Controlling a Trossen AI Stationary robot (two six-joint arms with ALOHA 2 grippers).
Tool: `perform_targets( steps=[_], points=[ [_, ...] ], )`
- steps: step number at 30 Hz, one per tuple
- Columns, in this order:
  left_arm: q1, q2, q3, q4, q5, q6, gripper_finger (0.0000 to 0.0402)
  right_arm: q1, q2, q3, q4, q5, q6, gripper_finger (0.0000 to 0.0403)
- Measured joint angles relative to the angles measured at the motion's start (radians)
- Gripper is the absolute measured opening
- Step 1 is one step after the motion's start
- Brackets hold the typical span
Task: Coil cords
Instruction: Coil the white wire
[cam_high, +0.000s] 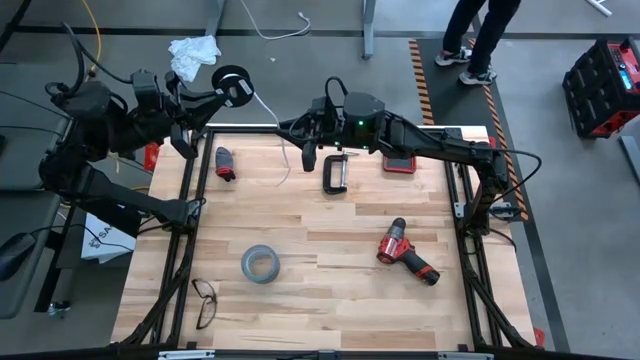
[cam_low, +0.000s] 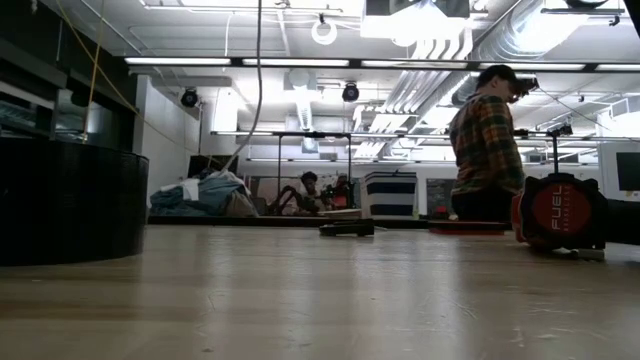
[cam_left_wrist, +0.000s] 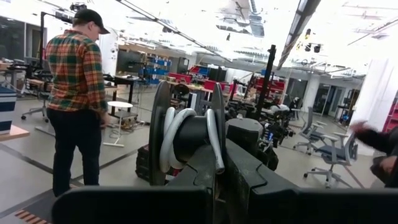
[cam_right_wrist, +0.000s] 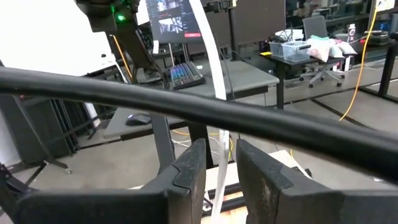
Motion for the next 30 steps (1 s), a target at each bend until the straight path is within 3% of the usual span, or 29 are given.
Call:
perform_targets(
  steps=[10,18,30],
  points=[
    [0.000,0.000,0.000,0.015,0.000,0.001,0.0005,0.000,0.000,0.000,-0.005,0.000,-0.008,0.0075],
    [0.000,0.000,0.000,0.015,0.000,0.001,0.0005,0.000,0.000,0.000,-0.005,0.000,-0.009,0.0007],
    [0.001,0.052,0.000,0.091,-0.014,-0.033,0.0005,0.076,0.014,-0.001,0.089,-0.009,-0.001,0.0001]
  ],
)
